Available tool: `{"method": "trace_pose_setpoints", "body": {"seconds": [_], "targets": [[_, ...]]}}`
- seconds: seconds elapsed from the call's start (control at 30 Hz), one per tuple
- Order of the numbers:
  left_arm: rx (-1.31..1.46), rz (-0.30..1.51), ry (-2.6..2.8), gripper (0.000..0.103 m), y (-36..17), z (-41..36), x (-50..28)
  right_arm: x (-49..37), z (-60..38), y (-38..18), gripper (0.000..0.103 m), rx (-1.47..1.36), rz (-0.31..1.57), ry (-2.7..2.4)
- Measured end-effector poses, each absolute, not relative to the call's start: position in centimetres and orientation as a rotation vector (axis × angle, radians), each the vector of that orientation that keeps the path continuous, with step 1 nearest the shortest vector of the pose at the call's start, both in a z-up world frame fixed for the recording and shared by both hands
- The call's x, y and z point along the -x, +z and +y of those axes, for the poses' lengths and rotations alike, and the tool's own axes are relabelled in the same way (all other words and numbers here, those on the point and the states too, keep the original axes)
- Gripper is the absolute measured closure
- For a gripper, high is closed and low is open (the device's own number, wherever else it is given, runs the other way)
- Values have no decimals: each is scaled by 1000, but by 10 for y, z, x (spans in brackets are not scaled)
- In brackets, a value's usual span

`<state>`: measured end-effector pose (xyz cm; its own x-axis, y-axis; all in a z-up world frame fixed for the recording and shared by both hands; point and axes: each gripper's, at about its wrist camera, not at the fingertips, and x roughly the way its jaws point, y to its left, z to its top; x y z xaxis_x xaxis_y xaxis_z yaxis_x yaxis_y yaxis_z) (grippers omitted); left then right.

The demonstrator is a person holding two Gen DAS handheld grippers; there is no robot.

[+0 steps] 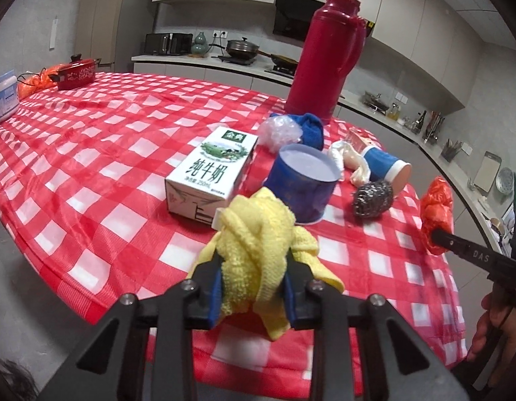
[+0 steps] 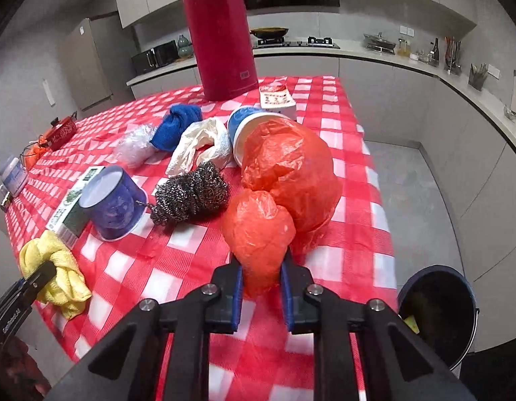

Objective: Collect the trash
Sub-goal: 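Grasp the yellow cloth with the left tool while the right tool grasps the red plastic bags, then carry the cloth and red bags over the bin and release both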

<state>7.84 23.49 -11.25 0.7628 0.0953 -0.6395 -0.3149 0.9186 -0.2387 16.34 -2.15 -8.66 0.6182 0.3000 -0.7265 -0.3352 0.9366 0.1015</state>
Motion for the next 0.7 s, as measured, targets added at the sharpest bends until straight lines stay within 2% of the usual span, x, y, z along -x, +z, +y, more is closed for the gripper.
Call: {"method": "trace_pose_setpoints", "body": {"seconds": [0.7], "targets": [[220,622,14,73,-66,112,-84,-89,-137,-44,83,21,749,277]]}}
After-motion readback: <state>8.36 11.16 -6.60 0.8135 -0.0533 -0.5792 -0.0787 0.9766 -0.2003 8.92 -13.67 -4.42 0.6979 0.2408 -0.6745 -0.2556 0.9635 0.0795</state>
